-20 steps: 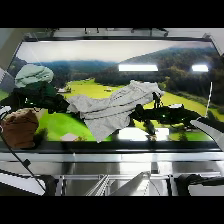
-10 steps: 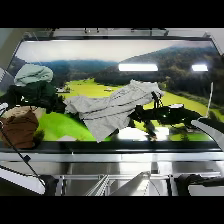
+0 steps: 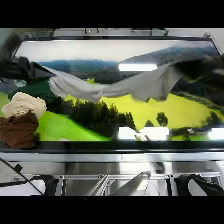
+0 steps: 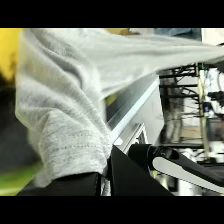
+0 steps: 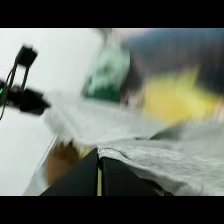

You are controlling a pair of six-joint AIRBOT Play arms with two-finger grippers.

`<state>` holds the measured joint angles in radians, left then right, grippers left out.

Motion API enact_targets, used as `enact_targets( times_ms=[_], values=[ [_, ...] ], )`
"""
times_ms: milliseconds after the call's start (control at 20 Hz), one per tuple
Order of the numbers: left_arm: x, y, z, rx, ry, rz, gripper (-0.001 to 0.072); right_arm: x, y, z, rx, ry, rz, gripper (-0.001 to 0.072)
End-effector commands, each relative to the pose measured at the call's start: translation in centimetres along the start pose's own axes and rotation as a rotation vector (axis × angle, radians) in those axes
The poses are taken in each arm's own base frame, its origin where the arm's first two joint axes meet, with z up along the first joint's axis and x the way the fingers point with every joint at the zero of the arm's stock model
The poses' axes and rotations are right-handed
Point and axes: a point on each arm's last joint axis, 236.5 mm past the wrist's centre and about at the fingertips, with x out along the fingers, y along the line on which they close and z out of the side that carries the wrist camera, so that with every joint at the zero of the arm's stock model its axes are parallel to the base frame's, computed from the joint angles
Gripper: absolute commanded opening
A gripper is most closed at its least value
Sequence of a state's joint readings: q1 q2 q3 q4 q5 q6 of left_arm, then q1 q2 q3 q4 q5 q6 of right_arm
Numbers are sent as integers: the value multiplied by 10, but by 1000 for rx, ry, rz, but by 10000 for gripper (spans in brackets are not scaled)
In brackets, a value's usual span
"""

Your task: Fold the shirts.

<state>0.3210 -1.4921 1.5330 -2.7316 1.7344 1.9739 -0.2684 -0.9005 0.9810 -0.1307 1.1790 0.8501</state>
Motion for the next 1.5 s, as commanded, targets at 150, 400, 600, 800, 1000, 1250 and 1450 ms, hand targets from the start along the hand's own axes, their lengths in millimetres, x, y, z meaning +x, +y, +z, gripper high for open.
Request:
enact_targets(
  times_ms=[150, 400, 600, 800, 1000, 1250, 1450],
  values=[
    [-52, -206, -29, 487, -176, 94, 27, -115, 193, 74, -661, -370, -206, 17],
    [-70, -267, -69, 691, -295, 215, 27, -123, 202, 74, -732, -372, -315, 16],
    [-57, -166, -46, 365, -221, 162, 27, -103, 105, 82, -407, -222, -198, 17],
    [-14, -30, -45, -47, -79, 11, 27, -40, -22, 30, -77, 24, -101, 17],
    [26, 89, -51, -334, -49, -58, 28, 20, -138, -20, 151, 138, -119, 17],
    [51, 186, -57, -586, -48, -76, 339, 45, -243, -81, 394, 194, -154, 42],
    [55, 200, -55, -635, -3, -117, 340, 38, -259, -102, 490, 227, -121, 243]
  ],
)
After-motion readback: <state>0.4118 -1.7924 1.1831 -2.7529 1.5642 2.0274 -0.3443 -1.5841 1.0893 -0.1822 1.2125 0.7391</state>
